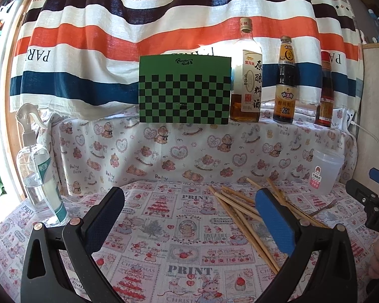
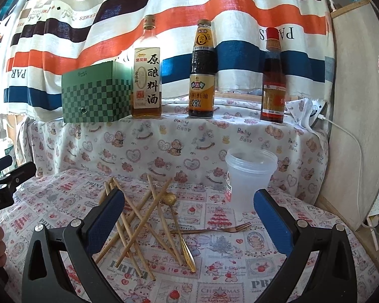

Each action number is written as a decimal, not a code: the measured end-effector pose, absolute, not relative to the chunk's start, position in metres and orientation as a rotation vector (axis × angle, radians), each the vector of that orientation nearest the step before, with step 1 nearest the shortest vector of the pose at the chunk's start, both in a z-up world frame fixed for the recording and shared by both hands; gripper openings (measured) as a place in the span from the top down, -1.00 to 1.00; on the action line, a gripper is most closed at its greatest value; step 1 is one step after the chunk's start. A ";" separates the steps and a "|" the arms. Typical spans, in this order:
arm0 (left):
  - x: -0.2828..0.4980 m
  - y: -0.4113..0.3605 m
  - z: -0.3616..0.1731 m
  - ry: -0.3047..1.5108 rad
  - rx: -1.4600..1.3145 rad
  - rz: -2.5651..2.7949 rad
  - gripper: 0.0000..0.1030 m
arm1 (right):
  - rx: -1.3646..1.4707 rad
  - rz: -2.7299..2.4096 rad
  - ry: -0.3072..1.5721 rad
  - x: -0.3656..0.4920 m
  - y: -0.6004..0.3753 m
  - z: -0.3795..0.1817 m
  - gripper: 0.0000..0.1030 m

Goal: Organize utensils

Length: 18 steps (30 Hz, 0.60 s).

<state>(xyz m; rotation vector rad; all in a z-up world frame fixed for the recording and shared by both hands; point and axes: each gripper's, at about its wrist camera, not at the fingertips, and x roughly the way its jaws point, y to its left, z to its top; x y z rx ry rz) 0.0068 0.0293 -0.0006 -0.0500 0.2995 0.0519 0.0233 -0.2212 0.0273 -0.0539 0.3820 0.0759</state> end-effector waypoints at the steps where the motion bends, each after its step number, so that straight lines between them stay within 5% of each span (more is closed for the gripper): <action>1: 0.005 0.030 0.000 0.295 -0.058 0.052 -0.99 | -0.054 0.073 0.378 0.022 -0.221 0.027 -1.00; 5: 0.003 0.031 0.000 0.284 -0.067 0.052 -0.99 | -0.027 0.099 0.381 0.023 -0.226 0.027 -0.96; 18: 0.005 0.025 -0.001 0.304 -0.037 0.022 -0.88 | 0.023 0.140 0.346 0.016 -0.238 0.042 -0.23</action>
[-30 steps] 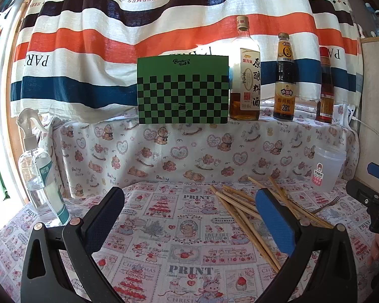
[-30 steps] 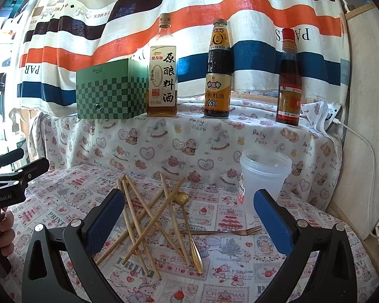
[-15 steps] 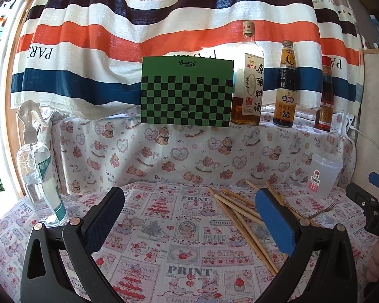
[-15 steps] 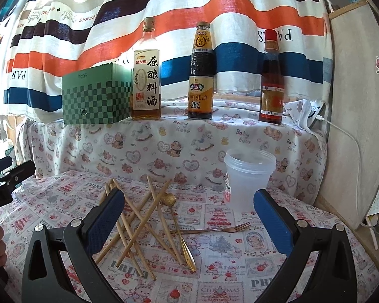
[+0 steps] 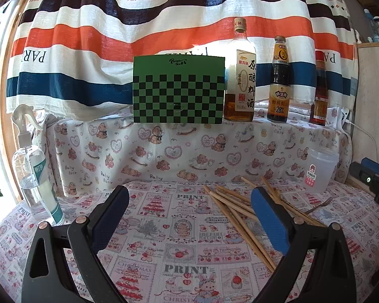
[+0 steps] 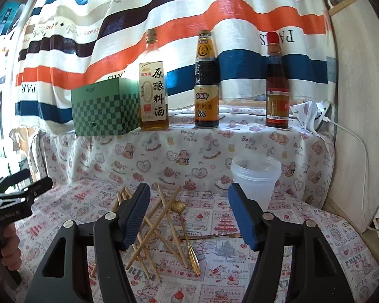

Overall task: Organize utensils
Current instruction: 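Close the left tool on a wooden chopstick while the right tool approaches the pile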

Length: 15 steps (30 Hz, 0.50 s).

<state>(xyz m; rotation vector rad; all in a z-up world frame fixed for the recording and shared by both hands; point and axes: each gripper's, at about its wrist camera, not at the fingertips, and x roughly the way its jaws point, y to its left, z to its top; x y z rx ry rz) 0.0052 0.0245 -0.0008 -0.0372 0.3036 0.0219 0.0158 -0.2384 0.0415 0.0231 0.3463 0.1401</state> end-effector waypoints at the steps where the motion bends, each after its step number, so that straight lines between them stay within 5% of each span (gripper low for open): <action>1: 0.006 0.025 -0.001 0.307 -0.038 0.024 -0.89 | 0.039 0.128 0.345 0.016 -0.242 0.043 -0.23; 6: 0.006 0.026 -0.001 0.306 -0.039 0.031 -0.97 | 0.097 0.100 0.354 0.021 -0.260 0.049 -0.19; 10: 0.003 0.020 -0.001 0.303 0.020 0.028 -0.98 | 0.066 0.124 0.443 0.035 -0.262 0.048 0.35; 15: 0.014 0.023 0.010 0.347 0.083 0.059 -0.99 | 0.084 0.098 0.493 0.052 -0.279 0.047 0.37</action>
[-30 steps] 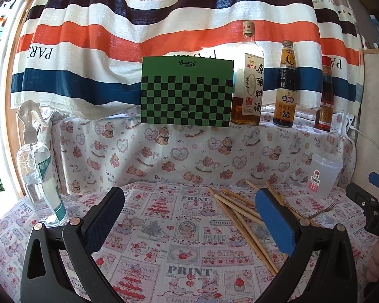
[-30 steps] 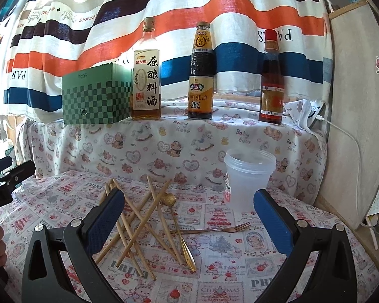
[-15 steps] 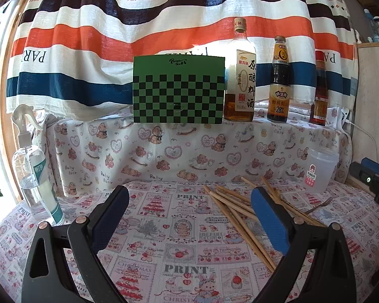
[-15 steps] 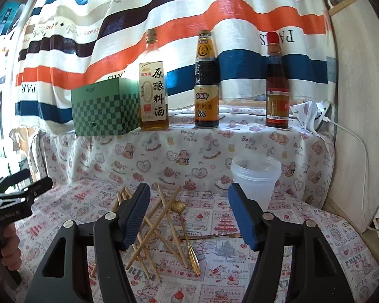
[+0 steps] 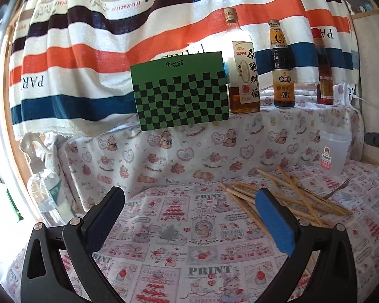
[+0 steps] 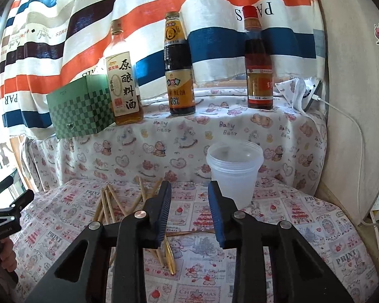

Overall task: Organize utensils
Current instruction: 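Close the left tool on a wooden chopstick while the right tool approaches the pile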

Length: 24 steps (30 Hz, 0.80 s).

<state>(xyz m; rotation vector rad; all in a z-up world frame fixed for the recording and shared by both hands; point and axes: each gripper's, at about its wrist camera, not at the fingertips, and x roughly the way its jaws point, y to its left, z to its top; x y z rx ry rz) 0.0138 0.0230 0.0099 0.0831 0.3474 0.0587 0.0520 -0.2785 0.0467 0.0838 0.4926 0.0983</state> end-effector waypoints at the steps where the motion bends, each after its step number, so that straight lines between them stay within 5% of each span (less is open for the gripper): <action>1: 0.018 0.028 0.015 0.372 0.027 0.038 -0.99 | 0.104 0.101 0.507 0.056 -0.285 0.047 0.37; 6: 0.050 0.031 0.035 0.540 -0.165 -0.031 -0.99 | 0.233 0.133 0.589 0.075 -0.313 0.037 0.53; 20: 0.135 -0.059 0.039 0.797 -0.101 -0.137 -0.99 | 0.288 0.133 0.670 0.094 -0.330 0.019 0.53; 24: 0.165 -0.092 0.035 0.849 -0.067 -0.203 -0.63 | 0.285 0.121 0.670 0.096 -0.333 0.017 0.50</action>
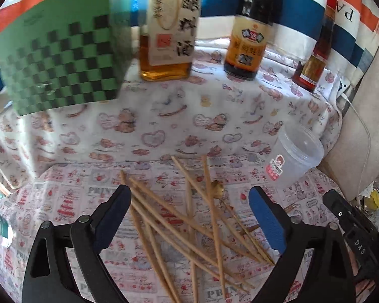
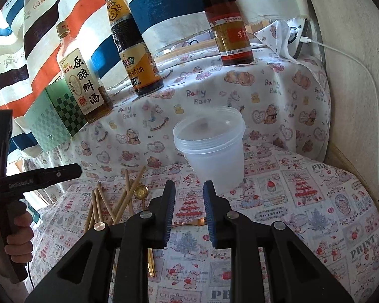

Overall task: Organize utensils
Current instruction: 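Close the left tool on a wooden chopstick while the right tool approaches the pile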

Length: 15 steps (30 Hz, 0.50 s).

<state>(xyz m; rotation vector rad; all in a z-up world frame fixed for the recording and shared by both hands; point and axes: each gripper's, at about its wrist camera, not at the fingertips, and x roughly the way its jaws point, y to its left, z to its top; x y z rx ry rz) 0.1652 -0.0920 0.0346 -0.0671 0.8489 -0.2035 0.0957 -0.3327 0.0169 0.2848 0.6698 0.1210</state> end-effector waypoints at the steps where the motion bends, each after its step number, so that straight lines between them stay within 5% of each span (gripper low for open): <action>1: 0.175 -0.097 0.030 0.886 -0.102 -0.244 -0.54 | 0.283 0.116 0.670 0.096 -0.333 0.015 0.43; 3: 0.195 -0.107 0.020 0.944 -0.139 -0.265 -0.15 | 0.286 0.100 0.682 0.099 -0.334 0.011 0.33; 6: 0.214 -0.128 0.007 0.977 -0.049 -0.219 0.17 | 0.290 0.097 0.708 0.103 -0.336 0.006 0.33; 15: 0.244 -0.142 -0.033 1.026 -0.013 -0.199 0.38 | 0.360 0.111 0.723 0.102 -0.340 0.006 0.31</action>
